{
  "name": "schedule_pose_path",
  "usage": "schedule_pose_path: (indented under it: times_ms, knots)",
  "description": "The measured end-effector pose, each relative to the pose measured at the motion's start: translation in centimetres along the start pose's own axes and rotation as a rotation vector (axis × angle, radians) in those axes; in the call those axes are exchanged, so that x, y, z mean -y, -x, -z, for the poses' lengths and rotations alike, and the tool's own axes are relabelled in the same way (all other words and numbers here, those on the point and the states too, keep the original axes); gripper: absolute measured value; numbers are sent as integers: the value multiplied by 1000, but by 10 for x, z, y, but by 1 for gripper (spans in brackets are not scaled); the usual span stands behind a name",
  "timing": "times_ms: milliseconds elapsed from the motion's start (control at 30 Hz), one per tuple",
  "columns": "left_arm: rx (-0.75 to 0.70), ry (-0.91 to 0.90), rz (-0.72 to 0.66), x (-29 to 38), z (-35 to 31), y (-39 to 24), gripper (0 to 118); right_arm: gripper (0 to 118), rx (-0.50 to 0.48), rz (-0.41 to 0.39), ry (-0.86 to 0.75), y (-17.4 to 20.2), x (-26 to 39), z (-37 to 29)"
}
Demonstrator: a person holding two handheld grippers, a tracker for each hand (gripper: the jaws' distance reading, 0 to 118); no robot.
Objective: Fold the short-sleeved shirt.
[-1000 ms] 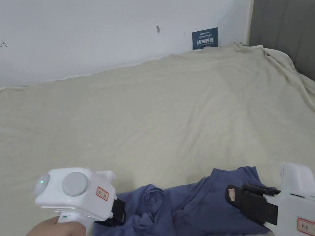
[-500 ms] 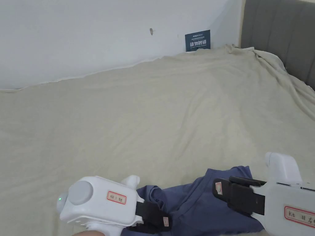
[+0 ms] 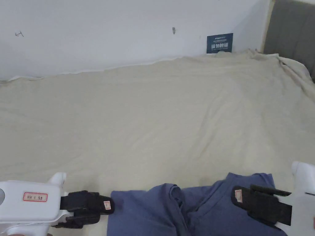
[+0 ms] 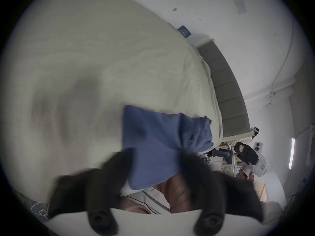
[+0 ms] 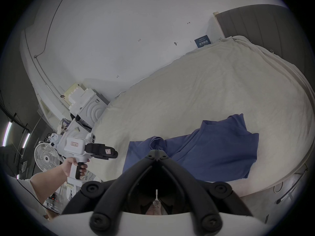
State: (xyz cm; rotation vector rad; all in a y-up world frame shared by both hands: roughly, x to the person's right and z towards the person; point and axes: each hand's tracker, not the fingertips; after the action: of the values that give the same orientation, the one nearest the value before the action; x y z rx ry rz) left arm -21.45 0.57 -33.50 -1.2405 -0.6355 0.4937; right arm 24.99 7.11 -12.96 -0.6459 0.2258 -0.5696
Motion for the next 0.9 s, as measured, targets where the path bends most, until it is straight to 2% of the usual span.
schedule_pose_path:
  times_ms: [67,100,200,233,300,400,500,667,700,733,767,800,867,900]
  knots:
    - [43,29,-52,2,11,21,117,0,6,-9,5,4,0,4]
    - [155,41,-94,0,22,43,118,0,7,-12,7,5,0,6]
    - [311,88,-192,-1,50,61,118,0,9,-18,19,10,-2,10]
    - [350,99,-189,14,55,41,118,0,14,-19,23,11,-2,12]
    - [352,133,-168,9,75,43,118,0,30,-22,32,13,-3,15]
    - [461,103,-140,-6,90,44,118,0,50,-36,48,16,-6,19]
    - [461,133,-152,-13,105,34,118,0,57,-46,53,17,-8,21]
    - [318,136,-76,3,91,8,117,0,60,-43,56,19,-8,29]
    - [313,145,-90,4,89,4,111,0,56,-38,57,19,-8,30]
    - [300,152,-93,5,86,1,96,0,47,-33,60,20,-7,30]
    - [299,151,-90,10,77,-5,56,0,36,-30,64,21,-6,31]
    - [257,121,-63,11,70,-9,5,0,30,-35,67,23,-5,32]
    - [73,71,9,9,61,-15,5,0,24,-51,71,26,-3,34]
    - [52,59,-3,0,65,-3,5,0,21,-56,72,27,-2,34]
